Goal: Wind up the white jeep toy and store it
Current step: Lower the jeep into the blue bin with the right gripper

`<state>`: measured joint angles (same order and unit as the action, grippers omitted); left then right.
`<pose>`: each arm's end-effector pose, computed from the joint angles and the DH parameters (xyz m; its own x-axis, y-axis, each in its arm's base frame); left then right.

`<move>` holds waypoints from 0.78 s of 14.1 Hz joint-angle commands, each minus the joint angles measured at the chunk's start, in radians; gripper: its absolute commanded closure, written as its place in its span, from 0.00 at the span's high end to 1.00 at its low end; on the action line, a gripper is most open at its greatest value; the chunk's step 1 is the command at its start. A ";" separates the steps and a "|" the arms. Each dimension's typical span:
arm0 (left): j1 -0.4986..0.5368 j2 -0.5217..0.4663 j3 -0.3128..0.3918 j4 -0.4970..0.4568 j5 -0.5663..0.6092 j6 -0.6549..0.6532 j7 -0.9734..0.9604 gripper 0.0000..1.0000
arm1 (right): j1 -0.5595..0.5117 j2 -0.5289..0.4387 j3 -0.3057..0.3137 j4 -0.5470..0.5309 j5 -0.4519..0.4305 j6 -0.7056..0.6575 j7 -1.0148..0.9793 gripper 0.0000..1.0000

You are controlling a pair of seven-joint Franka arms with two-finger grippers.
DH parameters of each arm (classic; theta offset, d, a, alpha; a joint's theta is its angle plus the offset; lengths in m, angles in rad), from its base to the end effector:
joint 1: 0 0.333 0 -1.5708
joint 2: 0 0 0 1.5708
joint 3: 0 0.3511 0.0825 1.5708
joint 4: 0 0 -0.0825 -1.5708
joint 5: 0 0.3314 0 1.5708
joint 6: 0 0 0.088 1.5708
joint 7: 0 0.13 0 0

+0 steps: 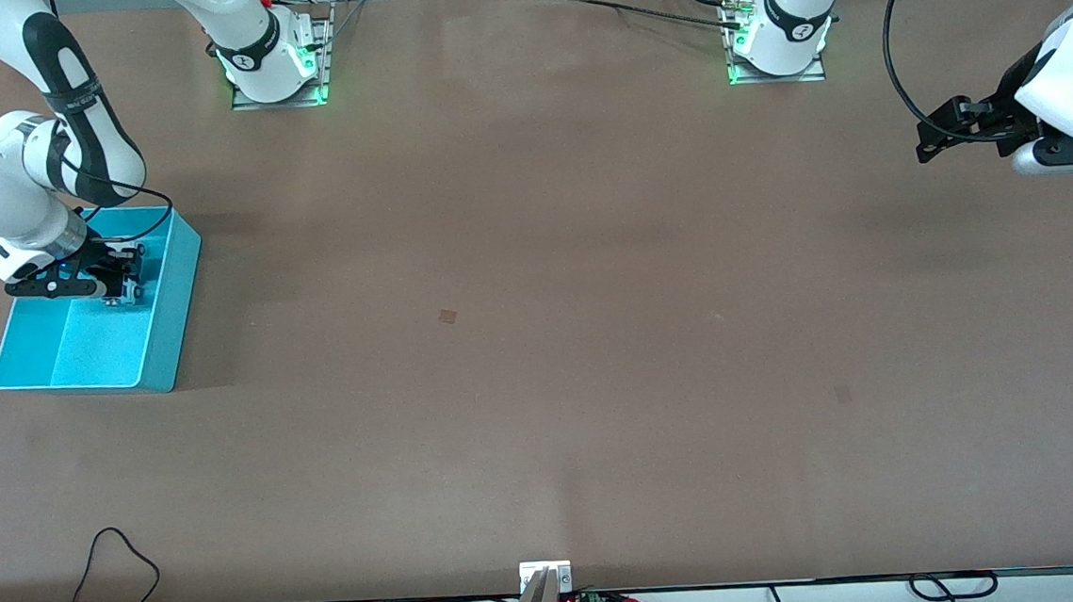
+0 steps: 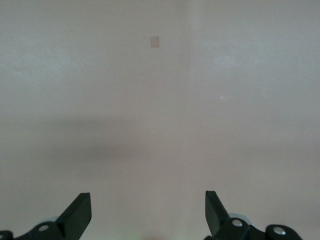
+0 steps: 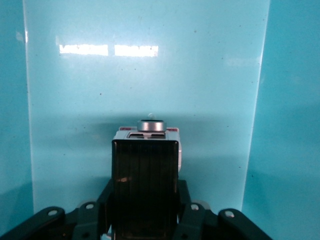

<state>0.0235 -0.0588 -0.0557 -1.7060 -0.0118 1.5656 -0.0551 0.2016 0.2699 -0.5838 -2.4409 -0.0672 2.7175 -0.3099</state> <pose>0.4753 -0.0177 0.6085 0.9964 0.0233 -0.0819 0.0237 -0.9997 0.0040 0.4442 -0.1774 0.2742 0.9998 0.0073 -0.0166 0.0102 -0.9835 0.1805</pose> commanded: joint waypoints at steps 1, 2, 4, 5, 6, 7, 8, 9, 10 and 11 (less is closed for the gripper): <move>0.004 -0.010 -0.004 0.005 -0.013 -0.015 0.006 1.00 | -0.002 -0.017 0.018 -0.006 0.009 0.015 0.009 1.00; 0.004 -0.010 -0.004 0.005 -0.013 -0.015 0.006 1.00 | -0.002 -0.026 0.028 -0.003 0.009 0.013 0.008 1.00; 0.004 -0.010 -0.004 0.005 -0.013 -0.015 0.006 1.00 | 0.001 -0.049 0.032 -0.001 0.009 0.008 0.003 1.00; 0.004 -0.010 -0.004 0.005 -0.013 -0.015 0.006 1.00 | 0.004 -0.064 0.032 0.000 0.009 0.007 0.000 1.00; 0.004 -0.010 -0.004 0.005 -0.013 -0.015 0.006 1.00 | 0.005 -0.077 0.032 0.005 0.009 0.005 -0.003 1.00; 0.004 -0.010 -0.004 0.005 -0.013 -0.015 0.006 1.00 | 0.013 -0.096 0.033 0.014 0.009 -0.008 -0.006 1.00; 0.004 -0.010 -0.004 0.005 -0.014 -0.015 0.006 1.00 | 0.019 -0.113 0.033 0.022 0.009 -0.025 -0.009 1.00; 0.004 -0.010 -0.004 0.005 -0.013 -0.015 0.006 1.00 | 0.033 -0.136 0.036 0.034 0.009 -0.051 -0.009 1.00; 0.004 -0.010 -0.004 0.005 -0.013 -0.015 0.006 1.00 | 0.045 -0.158 0.036 0.049 0.009 -0.083 -0.008 1.00; 0.004 -0.010 -0.004 0.005 -0.013 -0.015 0.006 1.00 | 0.061 -0.173 0.038 0.075 0.009 -0.126 -0.008 1.00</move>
<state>0.0234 -0.0588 -0.0559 -1.7060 -0.0118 1.5656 -0.0551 0.2355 0.1543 -0.5489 -2.3937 -0.0671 2.6695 -0.3110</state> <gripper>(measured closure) 0.000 0.000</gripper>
